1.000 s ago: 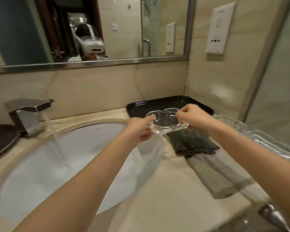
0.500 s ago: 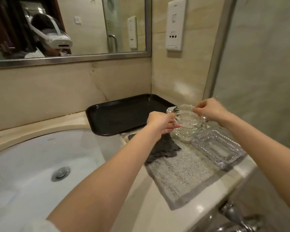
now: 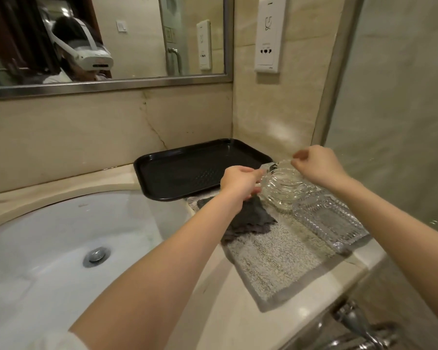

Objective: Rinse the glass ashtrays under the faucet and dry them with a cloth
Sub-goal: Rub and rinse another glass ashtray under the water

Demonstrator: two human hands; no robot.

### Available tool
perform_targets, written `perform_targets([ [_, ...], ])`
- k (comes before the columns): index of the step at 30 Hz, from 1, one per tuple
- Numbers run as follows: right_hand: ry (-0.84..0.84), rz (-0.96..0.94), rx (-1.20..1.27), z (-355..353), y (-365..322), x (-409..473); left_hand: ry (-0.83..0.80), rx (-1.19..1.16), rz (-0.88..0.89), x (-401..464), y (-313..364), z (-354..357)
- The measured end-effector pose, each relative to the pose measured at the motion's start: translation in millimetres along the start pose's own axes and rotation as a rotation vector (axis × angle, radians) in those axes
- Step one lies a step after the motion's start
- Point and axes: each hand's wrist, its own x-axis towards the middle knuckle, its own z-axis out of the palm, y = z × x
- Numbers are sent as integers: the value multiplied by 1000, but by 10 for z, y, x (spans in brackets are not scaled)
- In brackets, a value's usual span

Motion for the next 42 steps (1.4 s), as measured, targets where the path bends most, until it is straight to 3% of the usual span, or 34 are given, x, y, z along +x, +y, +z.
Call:
perform_targets([
  [4, 84, -154, 119, 94, -539, -162, 131, 245, 143, -139, -13, -465],
  [10, -158, -457, 271, 466, -1635, -598, 300, 366, 213, -471, -212, -1431],
  [24, -608, -806, 787, 1199, -4173, -1916, 915, 649, 146, -2239, -508, -3709],
  [29, -741, -981, 845, 1267, -4878, -2562, 1083, 710, 42, -3059, -630, -4249],
  [36, -811, -1243, 714, 1248, -5445, -3402, 1298, 656, -110, -4088, -944, -4818],
  [42, -748, -1425, 482, 1333, -5717, -3933, 1320, 978, -435, -4452, -1368, -5129],
])
